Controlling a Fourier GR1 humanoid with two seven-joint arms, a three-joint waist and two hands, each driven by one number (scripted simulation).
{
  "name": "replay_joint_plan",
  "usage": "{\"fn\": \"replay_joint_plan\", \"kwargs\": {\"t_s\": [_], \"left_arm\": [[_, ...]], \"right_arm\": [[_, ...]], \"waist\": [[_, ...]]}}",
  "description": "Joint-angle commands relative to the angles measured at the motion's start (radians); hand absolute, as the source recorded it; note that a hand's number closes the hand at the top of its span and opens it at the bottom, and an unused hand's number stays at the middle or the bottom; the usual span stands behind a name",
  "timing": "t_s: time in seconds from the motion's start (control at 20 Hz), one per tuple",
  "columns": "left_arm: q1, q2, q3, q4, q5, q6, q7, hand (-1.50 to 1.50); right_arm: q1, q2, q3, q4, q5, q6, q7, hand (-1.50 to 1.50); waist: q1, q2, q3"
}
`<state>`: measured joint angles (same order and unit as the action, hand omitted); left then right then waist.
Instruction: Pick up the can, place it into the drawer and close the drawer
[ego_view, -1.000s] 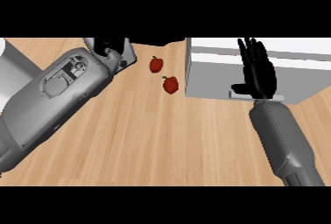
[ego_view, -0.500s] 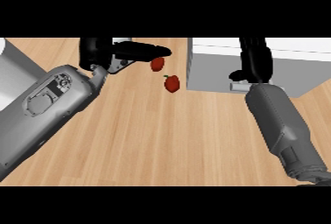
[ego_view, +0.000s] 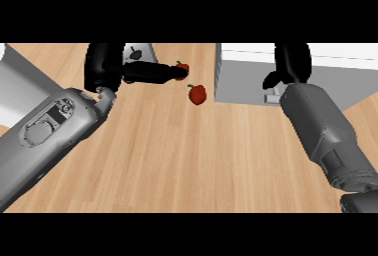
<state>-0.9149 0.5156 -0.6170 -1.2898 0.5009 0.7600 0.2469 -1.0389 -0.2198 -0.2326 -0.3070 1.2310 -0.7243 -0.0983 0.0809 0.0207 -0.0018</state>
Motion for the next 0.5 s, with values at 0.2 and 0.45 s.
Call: {"fn": "replay_joint_plan", "kwargs": {"t_s": [0.2,0.45], "left_arm": [[0.078,0.016,0.002,-0.062,-0.021,0.002,-0.006,-1.5],[0.101,0.018,0.008,-0.091,-0.02,0.006,-0.008,-1.5]], "right_arm": [[-0.098,0.048,-0.047,0.054,-0.047,-0.009,-0.033,-1.5],[-0.133,0.03,-0.18,0.009,-0.217,0.081,-0.2,-1.5]], "waist": [[0.022,0.01,0.005],[0.021,0.004,0.008]]}}
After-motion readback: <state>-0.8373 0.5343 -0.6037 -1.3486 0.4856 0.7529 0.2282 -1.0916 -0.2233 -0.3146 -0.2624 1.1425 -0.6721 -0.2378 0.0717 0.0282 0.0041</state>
